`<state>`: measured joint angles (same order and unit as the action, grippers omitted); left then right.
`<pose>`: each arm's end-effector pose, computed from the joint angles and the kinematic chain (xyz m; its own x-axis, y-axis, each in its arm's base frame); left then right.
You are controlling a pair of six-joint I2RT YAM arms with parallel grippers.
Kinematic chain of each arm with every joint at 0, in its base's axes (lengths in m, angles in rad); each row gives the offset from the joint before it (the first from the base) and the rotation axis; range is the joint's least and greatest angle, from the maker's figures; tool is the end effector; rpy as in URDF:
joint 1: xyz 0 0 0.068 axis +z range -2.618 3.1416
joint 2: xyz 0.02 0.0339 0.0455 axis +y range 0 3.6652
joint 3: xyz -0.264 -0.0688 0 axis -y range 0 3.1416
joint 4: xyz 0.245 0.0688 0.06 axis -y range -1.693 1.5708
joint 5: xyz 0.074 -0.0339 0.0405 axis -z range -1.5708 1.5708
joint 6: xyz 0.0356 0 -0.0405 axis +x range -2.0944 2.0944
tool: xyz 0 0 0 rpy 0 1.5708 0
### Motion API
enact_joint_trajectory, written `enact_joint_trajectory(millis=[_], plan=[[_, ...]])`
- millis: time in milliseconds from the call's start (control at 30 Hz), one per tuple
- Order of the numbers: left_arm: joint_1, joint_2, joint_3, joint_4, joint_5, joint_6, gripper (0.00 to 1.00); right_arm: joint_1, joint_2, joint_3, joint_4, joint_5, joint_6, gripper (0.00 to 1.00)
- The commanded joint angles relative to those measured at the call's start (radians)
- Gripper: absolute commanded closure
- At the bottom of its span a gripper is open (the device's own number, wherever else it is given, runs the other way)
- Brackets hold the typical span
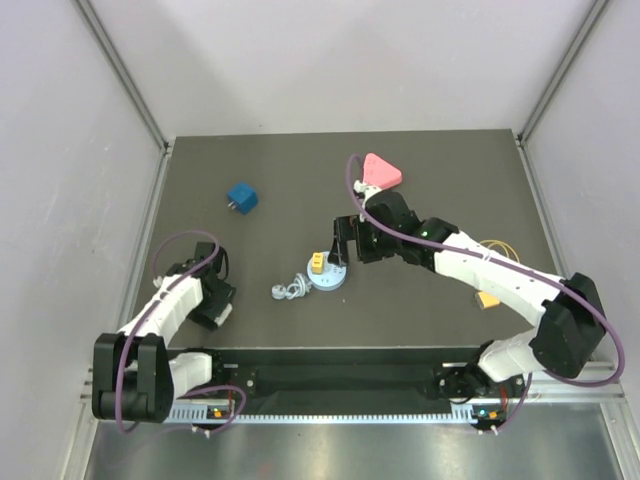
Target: Insert the plug
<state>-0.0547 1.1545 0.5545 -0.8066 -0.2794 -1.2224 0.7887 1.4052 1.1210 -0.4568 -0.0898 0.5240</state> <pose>0.1673 0.0007 0.1594 -0.3434 -0.8860 -0.3115 -0.9233 0.3792 -0.0608 0.2157 0.2216 0.2889 -0.7888 -0.0869 -0.6085 -0.4141 0.8067 0.4216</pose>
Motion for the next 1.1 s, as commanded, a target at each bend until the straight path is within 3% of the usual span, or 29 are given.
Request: enact_joint_trajectory(millis=[0, 67, 100, 133, 167, 333, 500, 700, 900, 1067], plan=[[-0.002, 0.013, 0.005, 0.113, 0.002, 0.07, 0.56, -0.022, -0.06, -0.019, 0.032, 0.016, 0.005, 0.0], [-0.02, 0.004, 0.027, 0.132, 0.02, 0.147, 0.68, -0.031, -0.084, -0.038, 0.062, -0.013, 0.024, 0.01], [-0.031, 0.001, 0.06, 0.151, 0.043, 0.182, 0.78, -0.037, -0.094, -0.058, 0.076, -0.036, 0.025, 0.02], [-0.046, -0.001, 0.083, 0.153, 0.043, 0.216, 0.96, -0.043, -0.101, -0.066, 0.084, -0.078, 0.027, 0.02], [-0.092, -0.003, 0.106, 0.147, 0.036, 0.274, 1.0, -0.051, -0.115, -0.069, 0.084, -0.102, 0.021, 0.02], [-0.315, -0.065, 0.238, 0.101, -0.122, 0.386, 1.0, -0.147, -0.133, -0.033, 0.015, -0.286, -0.071, 0.05], [-0.456, -0.131, 0.252, 0.23, 0.057, 0.624, 1.0, -0.19, -0.124, 0.086, -0.132, -0.327, -0.197, 0.07], [-0.671, -0.171, 0.237, 0.374, 0.095, 0.768, 1.0, -0.189, -0.109, 0.177, -0.206, -0.398, -0.231, 0.19], [-0.804, -0.142, 0.248, 0.448, 0.223, 0.889, 1.0, -0.189, -0.066, 0.149, -0.192, -0.617, -0.191, 0.32], [-0.921, -0.153, 0.248, 0.494, 0.213, 0.952, 1.0, -0.163, -0.045, 0.112, -0.198, -0.659, -0.162, 0.38]])
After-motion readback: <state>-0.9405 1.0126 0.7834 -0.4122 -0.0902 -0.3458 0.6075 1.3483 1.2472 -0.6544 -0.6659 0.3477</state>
